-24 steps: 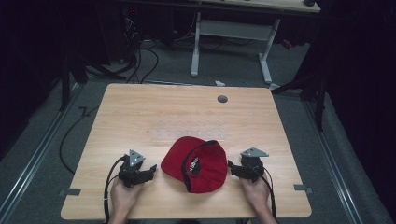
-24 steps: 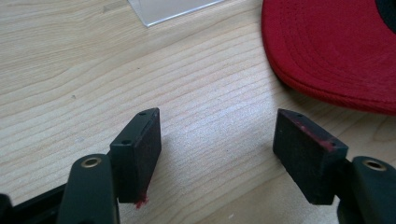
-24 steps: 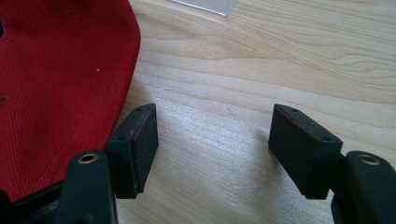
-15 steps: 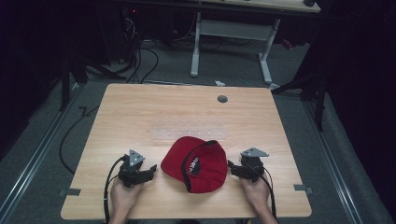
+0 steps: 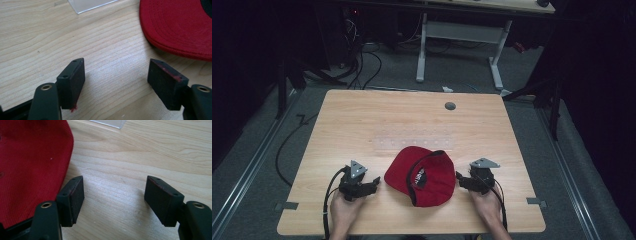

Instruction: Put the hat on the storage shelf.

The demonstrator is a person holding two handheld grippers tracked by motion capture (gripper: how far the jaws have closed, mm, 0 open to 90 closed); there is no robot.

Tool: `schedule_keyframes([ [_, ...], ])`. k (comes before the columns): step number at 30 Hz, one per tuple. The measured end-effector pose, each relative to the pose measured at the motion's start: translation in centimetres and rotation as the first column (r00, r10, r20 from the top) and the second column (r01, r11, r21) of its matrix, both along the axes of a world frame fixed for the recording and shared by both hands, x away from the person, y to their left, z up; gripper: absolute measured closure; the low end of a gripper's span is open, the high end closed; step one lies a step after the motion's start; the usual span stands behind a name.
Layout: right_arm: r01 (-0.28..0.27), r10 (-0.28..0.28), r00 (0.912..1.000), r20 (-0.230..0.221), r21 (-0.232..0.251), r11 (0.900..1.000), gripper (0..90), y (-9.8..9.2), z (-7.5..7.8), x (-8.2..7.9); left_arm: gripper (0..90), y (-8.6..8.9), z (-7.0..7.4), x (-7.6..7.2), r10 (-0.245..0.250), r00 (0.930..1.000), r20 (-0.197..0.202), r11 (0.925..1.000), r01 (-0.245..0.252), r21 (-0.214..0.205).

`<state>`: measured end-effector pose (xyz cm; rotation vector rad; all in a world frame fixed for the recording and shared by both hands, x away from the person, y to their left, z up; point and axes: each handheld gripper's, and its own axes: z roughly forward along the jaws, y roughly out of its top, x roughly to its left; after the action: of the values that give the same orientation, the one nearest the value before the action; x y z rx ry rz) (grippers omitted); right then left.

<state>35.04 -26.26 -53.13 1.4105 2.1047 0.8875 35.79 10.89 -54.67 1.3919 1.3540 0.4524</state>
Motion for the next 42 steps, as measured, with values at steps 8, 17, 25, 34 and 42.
schedule_keyframes([
  [8,0.010,-0.009,0.9994,-0.035,0.021,0.9997,33.9,-0.2,0.4,0.0,29.1,0.0,0.0,0.0,-0.003,1.0000,-0.001,1.0000,0.003,0.001],
  [17,0.009,-0.010,0.9999,0.012,0.101,0.9949,35.7,-1.0,1.8,-0.9,28.9,0.0,0.0,0.0,-0.004,1.0000,-0.001,1.0000,0.004,0.001],
  [25,-0.049,0.046,0.9986,0.024,0.145,0.9882,38.2,-0.7,3.6,-1.0,28.9,0.0,0.0,0.0,-0.004,1.0000,-0.001,1.0000,0.004,0.001],
  [34,-0.109,0.104,0.9938,0.039,0.150,0.9828,36.0,0.5,5.0,-0.2,28.7,0.0,0.0,0.0,-0.002,1.0000,-0.002,1.0000,0.002,0.001],
  [42,-0.160,0.157,0.9870,0.035,0.168,0.9727,34.2,1.7,5.5,0.9,28.7,0.0,0.0,0.0,-0.002,1.0000,-0.002,1.0000,0.002,0.001],
])
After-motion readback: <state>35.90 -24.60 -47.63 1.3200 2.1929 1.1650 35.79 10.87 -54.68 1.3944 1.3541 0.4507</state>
